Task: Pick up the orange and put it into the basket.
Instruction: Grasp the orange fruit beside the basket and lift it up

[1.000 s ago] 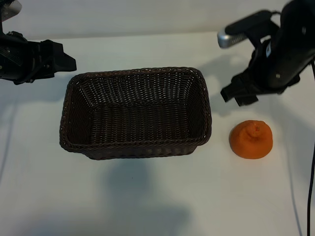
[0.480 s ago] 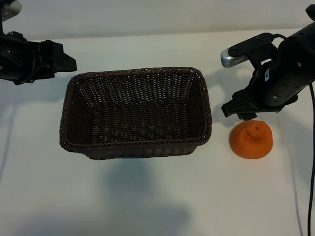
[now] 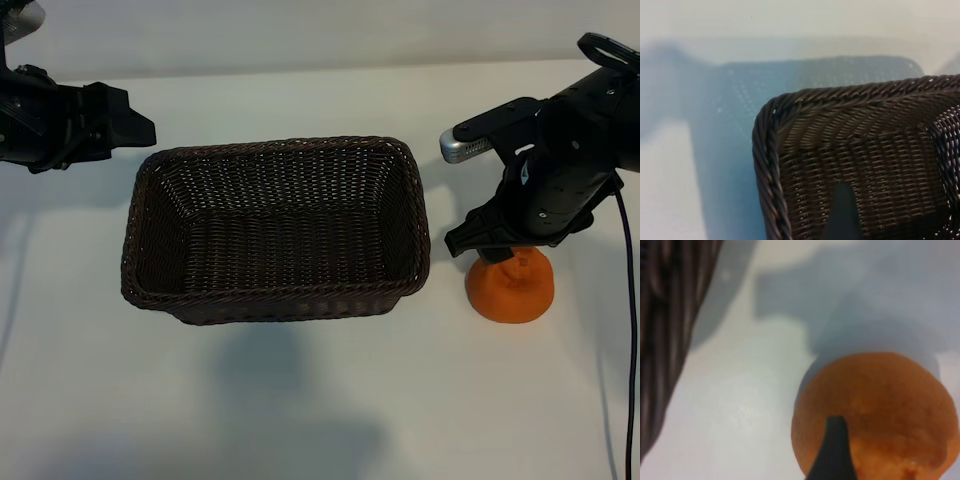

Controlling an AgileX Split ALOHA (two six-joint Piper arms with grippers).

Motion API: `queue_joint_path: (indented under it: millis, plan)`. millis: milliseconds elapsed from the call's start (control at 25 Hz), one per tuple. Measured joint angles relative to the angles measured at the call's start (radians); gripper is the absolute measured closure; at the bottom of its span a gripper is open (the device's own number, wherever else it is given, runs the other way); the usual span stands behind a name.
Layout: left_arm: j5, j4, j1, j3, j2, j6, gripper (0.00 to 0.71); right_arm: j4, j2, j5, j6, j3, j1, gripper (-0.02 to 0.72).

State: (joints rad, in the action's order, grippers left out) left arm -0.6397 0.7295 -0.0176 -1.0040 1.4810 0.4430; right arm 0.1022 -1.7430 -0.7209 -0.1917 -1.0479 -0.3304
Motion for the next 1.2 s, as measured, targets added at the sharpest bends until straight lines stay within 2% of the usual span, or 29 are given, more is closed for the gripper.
queue_joint_path:
  millis: [600,680,800,880,960,1040,1200]
  plan:
    - [0.000,0.000,0.000,0.000,0.000,0.000,0.128,0.009,-0.085,0.007,-0.013,0.000,0.000,0.132]
    - [0.000,0.000,0.000,0.000,0.000,0.000,0.136,0.009,-0.092,0.009,-0.013,0.000,0.000,0.149]
    - [-0.001,0.000,0.000,0.000,0.000,0.000,0.143,0.009,-0.094,0.009,-0.013,0.000,0.000,0.241]
    - [-0.001,0.000,0.000,0.000,0.000,0.000,0.145,0.009,-0.094,0.005,-0.013,0.000,0.000,0.357]
    - [-0.001,0.000,0.000,0.000,0.000,0.000,0.145,0.009,-0.094,0.000,-0.013,0.000,0.000,0.510]
    - [-0.001,0.000,0.000,0.000,0.000,0.000,0.147,0.009,-0.094,0.000,-0.013,0.000,0.000,0.602]
    - [-0.001,0.000,0.000,0.000,0.000,0.000,0.147,0.010,-0.094,0.000,-0.013,0.000,0.000,0.610]
